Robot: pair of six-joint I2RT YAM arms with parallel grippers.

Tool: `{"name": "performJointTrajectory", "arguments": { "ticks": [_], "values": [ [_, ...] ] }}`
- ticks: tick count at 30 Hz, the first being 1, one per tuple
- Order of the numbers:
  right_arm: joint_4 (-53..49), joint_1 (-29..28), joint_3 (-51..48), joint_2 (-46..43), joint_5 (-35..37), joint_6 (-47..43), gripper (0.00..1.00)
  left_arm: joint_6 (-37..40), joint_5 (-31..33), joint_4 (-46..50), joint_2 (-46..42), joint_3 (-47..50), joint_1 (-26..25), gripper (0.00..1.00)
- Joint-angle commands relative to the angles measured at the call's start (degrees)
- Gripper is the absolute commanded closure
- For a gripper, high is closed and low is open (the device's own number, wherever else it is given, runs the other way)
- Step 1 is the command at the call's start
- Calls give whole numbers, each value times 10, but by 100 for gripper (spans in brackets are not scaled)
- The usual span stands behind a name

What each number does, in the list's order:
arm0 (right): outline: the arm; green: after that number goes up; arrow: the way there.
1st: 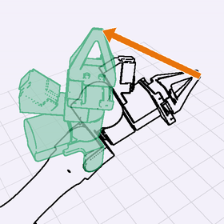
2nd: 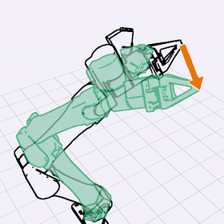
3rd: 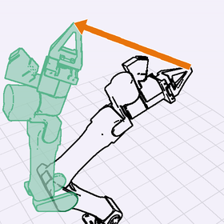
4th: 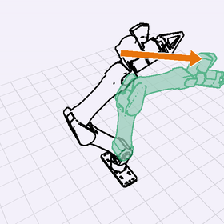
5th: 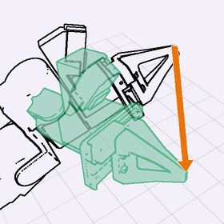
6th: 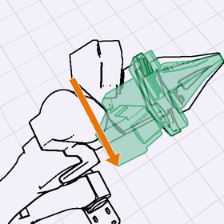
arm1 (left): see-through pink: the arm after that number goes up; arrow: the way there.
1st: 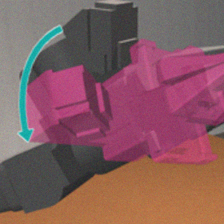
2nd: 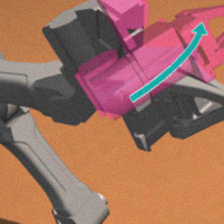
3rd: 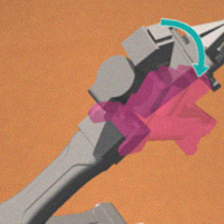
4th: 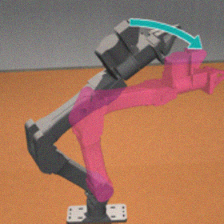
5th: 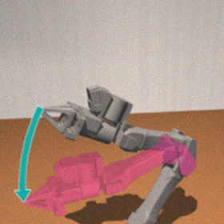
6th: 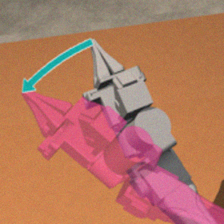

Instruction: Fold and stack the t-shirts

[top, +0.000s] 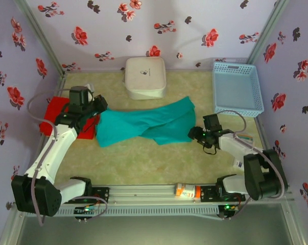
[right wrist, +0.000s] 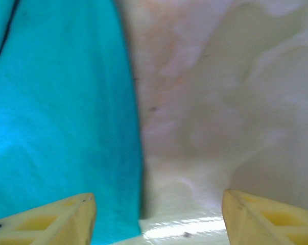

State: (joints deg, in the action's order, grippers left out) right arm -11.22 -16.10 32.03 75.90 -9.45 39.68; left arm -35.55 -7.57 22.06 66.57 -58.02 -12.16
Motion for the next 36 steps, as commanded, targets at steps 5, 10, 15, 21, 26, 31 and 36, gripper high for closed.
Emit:
{"name": "performJointTrajectory", "arguments": {
  "ticks": [5,10,15,21,26,31,36],
  "values": [
    [70,-46,13,43,-27,23,47,11,3,17,-5,8,-7,100],
    [64,-61,-1,32,-39,21,74,12,3,26,-16,6,-10,100],
    [-38,-59,9,-51,-12,-4,100,23,3,57,-21,-32,-10,100],
    [-188,4,55,-182,-28,-32,100,52,10,87,16,-138,-9,100],
    [-232,58,74,-186,-73,-67,100,88,12,81,104,-234,-8,100],
    [-216,60,41,-169,-79,-65,100,112,10,25,209,-291,-6,100],
    [-208,63,15,-179,-63,-61,100,119,8,23,329,-359,-5,85]
  ]
}}
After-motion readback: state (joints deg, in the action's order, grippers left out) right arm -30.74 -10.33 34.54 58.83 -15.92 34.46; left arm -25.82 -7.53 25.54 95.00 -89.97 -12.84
